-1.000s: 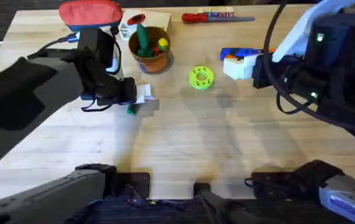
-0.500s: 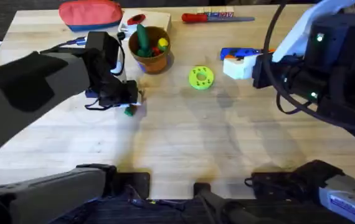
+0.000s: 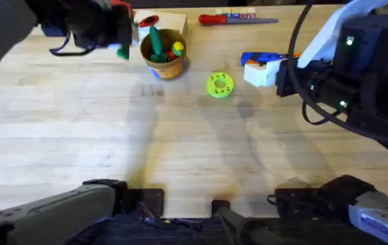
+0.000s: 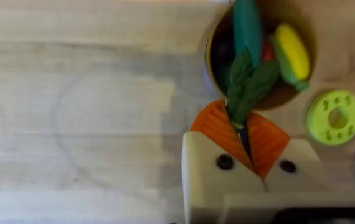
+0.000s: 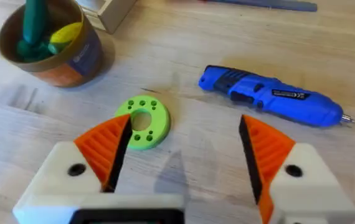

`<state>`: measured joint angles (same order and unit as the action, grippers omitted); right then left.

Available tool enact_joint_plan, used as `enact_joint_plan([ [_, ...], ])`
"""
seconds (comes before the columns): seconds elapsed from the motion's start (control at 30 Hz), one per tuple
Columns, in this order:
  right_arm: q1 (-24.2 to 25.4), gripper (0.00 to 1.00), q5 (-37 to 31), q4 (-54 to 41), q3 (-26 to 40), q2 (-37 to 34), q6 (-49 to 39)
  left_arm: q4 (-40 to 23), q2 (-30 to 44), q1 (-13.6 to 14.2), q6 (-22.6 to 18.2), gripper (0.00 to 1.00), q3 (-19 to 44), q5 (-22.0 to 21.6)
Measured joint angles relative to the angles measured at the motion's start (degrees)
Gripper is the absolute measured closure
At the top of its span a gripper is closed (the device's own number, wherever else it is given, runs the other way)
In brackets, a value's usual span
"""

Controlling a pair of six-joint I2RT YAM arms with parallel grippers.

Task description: Pick up the gripper from the table and insert it into the empty holder that is missing its gripper. Then pick up a screw, insert it into the mounting hole, and use the screwdriver to tighten it. Finally, clean up the table by picking up the vegetable and placing it into the bucket.

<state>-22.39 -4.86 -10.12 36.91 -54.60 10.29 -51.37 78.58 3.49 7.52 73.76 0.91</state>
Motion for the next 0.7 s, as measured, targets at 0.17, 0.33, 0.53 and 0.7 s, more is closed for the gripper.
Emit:
enact_joint_plan([
  [0.17, 0.0, 0.008, 0.0, 0.0, 0.0, 0.0, 0.0, 9.2, 1.4, 1.3, 6.0, 0.986, 0.2, 2.7],
  [0.33, 0.0, 0.010, 0.0, 0.0, 0.0, 0.0, 0.0, 15.4, 7.1, 4.4, 8.1, 0.987, 0.2, 4.0],
  [0.53, 0.0, 0.007, 0.0, -0.2, 0.0, 0.0, 0.0, 20.3, 14.7, 7.1, 8.7, 0.987, 0.1, 5.3],
  [0.7, 0.0, 0.009, 0.0, -0.2, 0.0, 0.0, 0.0, 20.4, 18.1, 7.7, 8.7, 0.906, 0.1, 5.6],
])
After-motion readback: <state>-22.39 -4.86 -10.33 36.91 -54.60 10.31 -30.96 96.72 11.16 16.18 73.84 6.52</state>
